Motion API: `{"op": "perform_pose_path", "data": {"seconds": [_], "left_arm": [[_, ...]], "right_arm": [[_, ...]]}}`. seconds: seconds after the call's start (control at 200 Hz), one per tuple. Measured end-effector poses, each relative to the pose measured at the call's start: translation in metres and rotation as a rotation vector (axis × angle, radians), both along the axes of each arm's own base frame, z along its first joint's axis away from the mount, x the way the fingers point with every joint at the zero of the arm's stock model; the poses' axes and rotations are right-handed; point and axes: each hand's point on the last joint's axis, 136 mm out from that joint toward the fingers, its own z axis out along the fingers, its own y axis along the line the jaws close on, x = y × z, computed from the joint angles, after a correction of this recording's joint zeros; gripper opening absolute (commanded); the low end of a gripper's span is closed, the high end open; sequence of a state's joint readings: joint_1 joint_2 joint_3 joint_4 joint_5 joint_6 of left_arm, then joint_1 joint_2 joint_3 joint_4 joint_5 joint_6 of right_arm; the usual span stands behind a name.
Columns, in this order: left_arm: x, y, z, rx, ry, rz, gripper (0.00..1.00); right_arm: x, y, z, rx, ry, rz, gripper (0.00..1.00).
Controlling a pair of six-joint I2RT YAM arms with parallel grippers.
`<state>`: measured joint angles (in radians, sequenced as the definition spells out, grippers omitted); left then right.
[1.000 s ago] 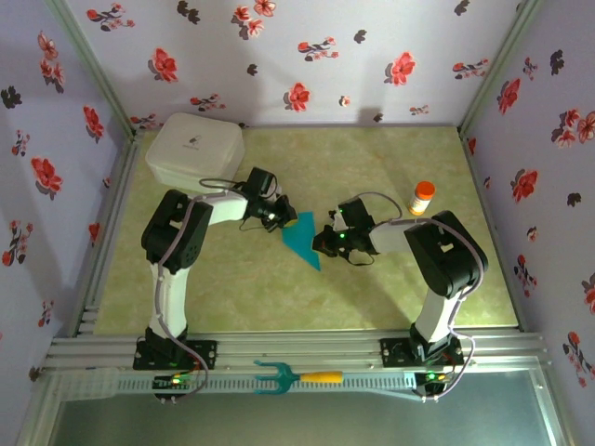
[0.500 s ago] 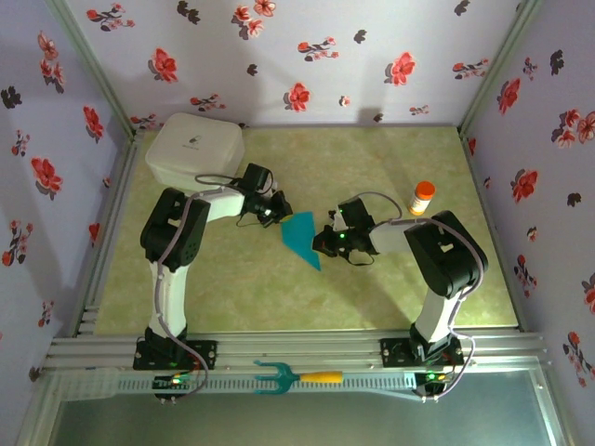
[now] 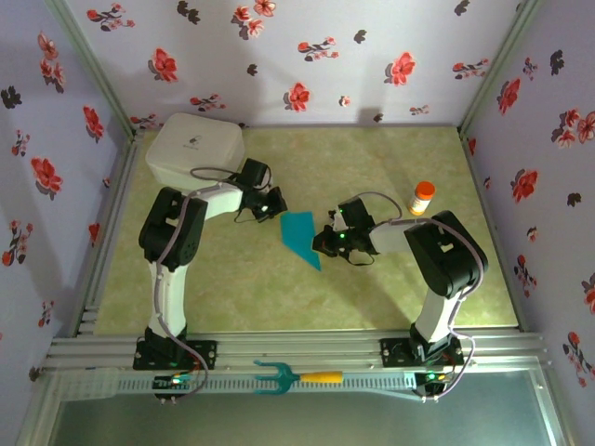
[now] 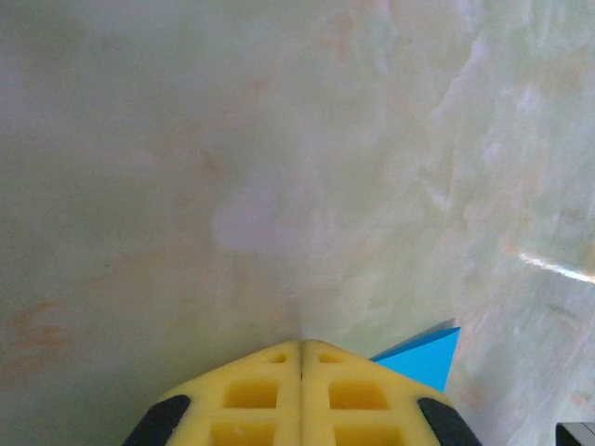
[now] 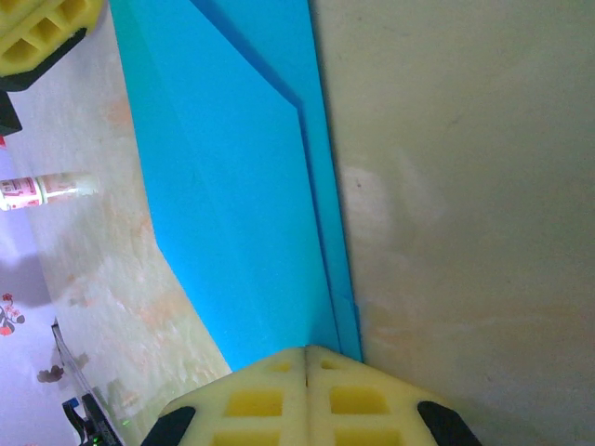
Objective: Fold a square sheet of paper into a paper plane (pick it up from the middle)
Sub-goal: Fourth fold the wing at the center of the table.
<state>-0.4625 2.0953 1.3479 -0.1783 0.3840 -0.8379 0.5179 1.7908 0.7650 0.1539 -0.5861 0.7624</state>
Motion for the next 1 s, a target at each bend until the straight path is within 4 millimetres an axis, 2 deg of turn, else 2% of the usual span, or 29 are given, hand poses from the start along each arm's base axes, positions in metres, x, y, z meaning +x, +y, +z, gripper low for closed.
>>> {"op": "perform_pose_path", "data": {"seconds": [0.15,0.285,0.385,0.475,0.65,0.9,1.0], "left_arm": [[0.002,0.01,0.008,0.055,-0.026,0.021,0.07],[0.003,0.011,0.033,0.068,-0.085,0.021,0.07],[0.0,-0.002,0.056,0.037,-0.14,-0.017,0.06],[-0.01,-0.021,0.063,0.006,-0.163,-0.078,0.05],[-0.038,-0.043,0.047,-0.029,-0.128,-0.16,0.04],[-0.046,-0.031,-0.002,-0.005,-0.038,-0.149,0.04],[-0.045,-0.029,-0.003,-0.039,-0.036,-0.143,0.04]], "right_arm": [[-0.001,0.0,0.0,0.001,-0.003,0.011,0.0],[-0.002,0.001,0.0,-0.003,-0.002,0.022,0.0],[-0.002,0.001,0.0,-0.005,-0.002,0.03,0.0],[-0.002,0.001,0.0,-0.009,-0.002,0.035,0.0],[-0.002,0.001,0.0,-0.016,-0.002,0.045,0.0],[-0.003,0.001,0.0,-0.018,0.002,0.046,0.01],[-0.002,0.001,0.002,-0.021,0.005,0.046,0.03]]}}
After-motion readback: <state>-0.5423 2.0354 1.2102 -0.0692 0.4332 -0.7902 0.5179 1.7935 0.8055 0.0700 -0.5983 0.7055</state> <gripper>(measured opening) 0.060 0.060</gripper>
